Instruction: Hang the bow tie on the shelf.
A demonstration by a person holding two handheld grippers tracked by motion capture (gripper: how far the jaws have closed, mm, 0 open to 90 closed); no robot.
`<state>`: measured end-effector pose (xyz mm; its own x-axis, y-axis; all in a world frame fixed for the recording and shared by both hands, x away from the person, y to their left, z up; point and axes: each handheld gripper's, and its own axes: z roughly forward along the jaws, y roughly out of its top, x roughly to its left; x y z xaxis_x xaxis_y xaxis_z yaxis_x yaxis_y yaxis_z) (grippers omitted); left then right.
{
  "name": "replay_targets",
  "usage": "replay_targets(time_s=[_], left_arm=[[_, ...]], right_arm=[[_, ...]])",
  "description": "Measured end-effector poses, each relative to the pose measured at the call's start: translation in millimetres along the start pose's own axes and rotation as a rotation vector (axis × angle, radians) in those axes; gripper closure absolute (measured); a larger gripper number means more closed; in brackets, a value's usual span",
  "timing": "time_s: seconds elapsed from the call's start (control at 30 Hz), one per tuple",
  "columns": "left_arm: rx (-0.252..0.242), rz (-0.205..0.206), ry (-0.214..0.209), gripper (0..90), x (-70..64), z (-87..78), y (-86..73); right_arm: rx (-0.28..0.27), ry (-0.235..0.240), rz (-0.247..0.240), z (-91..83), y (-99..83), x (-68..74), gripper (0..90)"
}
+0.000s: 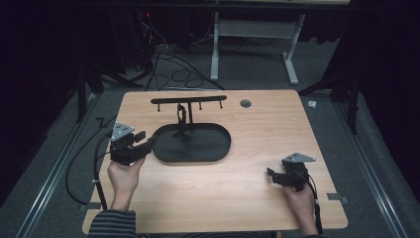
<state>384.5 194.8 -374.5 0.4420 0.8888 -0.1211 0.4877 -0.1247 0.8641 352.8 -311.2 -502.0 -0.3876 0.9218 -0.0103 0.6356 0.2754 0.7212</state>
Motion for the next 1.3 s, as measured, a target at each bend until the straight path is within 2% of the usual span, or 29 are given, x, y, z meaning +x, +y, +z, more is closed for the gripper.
replay_targets(time_s=[0.23, 0.8, 1.3], left_arm=[[-0.007, -0.022, -0.009, 53.0, 2.2, -3.9, -6.0], [-0.008, -0.045, 0.007, 51.9, 7.1, -11.6, -23.0], [0.005, -0.048, 0.015, 51.1, 6.8, -14.6, -36.0]], right_arm=[[0.0, 0.0, -0.001, 0.0, 0.0, 0.0, 29.5], [0.0, 0.0, 0.0, 0.0, 0.0, 0.1, 29.5], [0.0, 0.0, 0.0, 0.0, 0.0, 0.1, 29.5]])
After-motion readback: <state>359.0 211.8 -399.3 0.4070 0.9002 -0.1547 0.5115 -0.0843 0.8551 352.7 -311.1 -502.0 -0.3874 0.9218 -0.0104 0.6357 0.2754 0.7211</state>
